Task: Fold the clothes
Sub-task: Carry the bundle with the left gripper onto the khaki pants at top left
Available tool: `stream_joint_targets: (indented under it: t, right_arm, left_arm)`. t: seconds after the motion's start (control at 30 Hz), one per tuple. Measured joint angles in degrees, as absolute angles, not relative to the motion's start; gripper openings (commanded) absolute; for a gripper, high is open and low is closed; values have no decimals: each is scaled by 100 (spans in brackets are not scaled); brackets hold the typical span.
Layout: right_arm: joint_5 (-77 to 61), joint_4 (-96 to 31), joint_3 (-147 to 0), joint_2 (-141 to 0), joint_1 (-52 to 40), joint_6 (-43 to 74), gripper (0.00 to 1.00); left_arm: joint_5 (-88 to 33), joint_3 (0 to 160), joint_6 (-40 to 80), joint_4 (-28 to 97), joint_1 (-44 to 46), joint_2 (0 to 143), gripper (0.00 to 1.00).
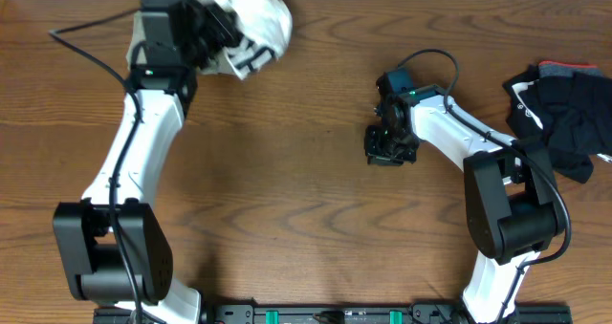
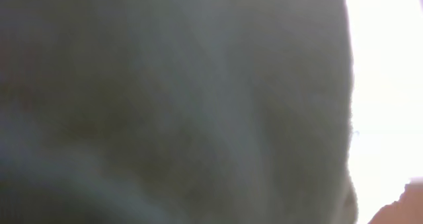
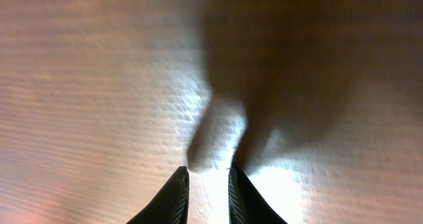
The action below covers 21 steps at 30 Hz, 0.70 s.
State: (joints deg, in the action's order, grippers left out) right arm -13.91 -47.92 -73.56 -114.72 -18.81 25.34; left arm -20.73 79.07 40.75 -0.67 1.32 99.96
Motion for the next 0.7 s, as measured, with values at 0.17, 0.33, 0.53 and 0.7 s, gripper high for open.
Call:
stream_joint_targets:
  t: [0.17, 0.33, 0.53, 0.7]
  right_arm:
    - [-1387, -5094, -7356, -11472, -1881, 2508, 20]
    - [-1352, -5260, -7349, -11472, -1881, 2458, 19]
    - [-1347, -5280, -7345, -11472, -1881, 2425, 19]
    - [-1345, -5308, -7345, -11472, -1881, 2383, 19]
  left_arm:
    - [-1754, 8110, 4772, -1061, -283, 10475, 6]
    - [-1601, 8136, 5393, -1402, -620, 11238, 6]
    - [-1387, 8136, 5684, -1782, -690, 12175, 6]
    - [-1151, 8136, 5743, -2034, -698, 12540, 16]
